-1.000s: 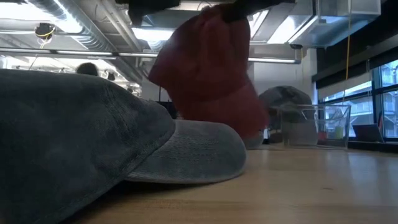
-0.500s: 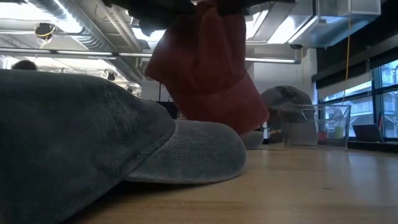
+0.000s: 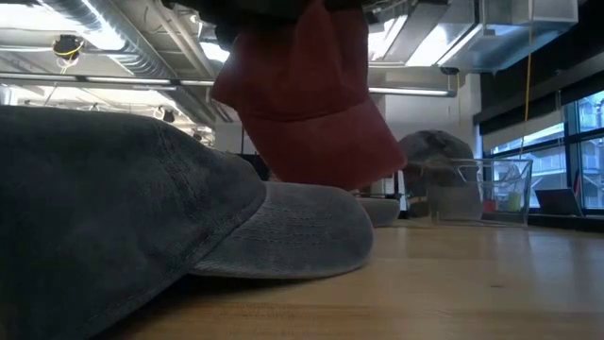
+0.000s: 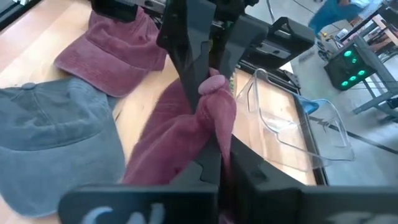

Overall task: Pick & Place hat
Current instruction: Put the right red cap into the left transparent bin

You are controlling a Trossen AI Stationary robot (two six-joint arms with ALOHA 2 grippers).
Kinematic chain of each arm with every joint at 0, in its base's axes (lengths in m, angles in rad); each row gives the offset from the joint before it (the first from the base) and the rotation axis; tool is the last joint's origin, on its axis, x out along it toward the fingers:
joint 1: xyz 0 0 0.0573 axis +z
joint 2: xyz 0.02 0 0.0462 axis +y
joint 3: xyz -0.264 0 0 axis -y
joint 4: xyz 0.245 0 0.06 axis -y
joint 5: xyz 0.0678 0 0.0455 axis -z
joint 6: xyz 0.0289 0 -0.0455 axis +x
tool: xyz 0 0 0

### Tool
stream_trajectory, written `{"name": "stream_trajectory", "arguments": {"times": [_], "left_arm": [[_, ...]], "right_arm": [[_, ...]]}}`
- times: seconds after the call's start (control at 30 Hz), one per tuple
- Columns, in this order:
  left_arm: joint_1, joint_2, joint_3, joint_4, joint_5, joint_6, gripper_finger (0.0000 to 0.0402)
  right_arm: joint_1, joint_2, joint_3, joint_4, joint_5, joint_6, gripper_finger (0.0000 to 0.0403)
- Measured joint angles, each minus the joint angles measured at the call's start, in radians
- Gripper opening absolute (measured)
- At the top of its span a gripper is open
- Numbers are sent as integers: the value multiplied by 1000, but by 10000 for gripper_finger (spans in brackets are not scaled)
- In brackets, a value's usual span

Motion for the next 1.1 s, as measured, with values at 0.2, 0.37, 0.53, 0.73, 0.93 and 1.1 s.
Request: {"name": "stream_trajectory", "arguments": {"times": [0.2, 0.37, 0.53, 0.73, 0.93, 1.1], "left_arm": [[3, -34, 0, -50, 8, 71, 6], [35, -150, 0, -141, 8, 106, 5], [109, -289, 0, -303, 8, 240, 5], [244, -434, 42, -430, 6, 493, 4], [391, -463, 164, -643, -33, 750, 4], [527, -447, 176, -662, -13, 996, 4]], "right_arm": [[0, -1, 0, -41, -10, -59, 67], [0, -40, 0, -157, 54, 21, 134], [-1, -97, 0, -327, 71, 153, 197], [-6, -122, 0, -468, 79, 299, 229], [-12, -110, 1, -501, 79, 325, 234], [-24, -107, 0, -496, 79, 325, 234]]}}
